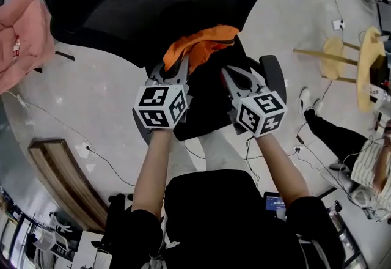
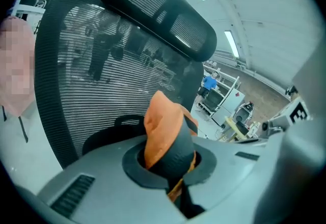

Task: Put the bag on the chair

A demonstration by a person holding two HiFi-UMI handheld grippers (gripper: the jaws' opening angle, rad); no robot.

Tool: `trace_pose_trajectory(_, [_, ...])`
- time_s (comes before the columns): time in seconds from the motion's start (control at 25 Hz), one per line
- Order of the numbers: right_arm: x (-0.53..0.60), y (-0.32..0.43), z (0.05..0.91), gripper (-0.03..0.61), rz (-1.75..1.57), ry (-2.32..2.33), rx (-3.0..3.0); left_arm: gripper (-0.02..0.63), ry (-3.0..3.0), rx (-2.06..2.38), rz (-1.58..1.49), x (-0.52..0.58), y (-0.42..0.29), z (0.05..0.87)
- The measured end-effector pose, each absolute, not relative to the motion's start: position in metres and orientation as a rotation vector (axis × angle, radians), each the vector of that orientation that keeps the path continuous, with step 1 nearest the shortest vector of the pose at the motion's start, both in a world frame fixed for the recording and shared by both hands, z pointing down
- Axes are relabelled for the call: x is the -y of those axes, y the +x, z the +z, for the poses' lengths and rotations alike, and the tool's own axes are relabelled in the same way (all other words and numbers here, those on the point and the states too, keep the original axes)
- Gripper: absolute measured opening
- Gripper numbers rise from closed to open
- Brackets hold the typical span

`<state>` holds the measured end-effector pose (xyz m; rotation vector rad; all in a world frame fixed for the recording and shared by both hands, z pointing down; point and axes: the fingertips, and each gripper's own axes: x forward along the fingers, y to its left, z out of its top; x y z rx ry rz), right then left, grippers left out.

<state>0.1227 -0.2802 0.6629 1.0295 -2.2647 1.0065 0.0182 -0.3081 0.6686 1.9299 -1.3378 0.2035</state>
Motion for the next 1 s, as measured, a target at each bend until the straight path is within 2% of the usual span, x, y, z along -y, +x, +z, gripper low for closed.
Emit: trace_pose_trajectory(1.0, [0.274,0.073,0.703,-0.005,1.064,0.937,2.245,0.027,1.821,1.47,0.313,0.292,-0.048,0.731])
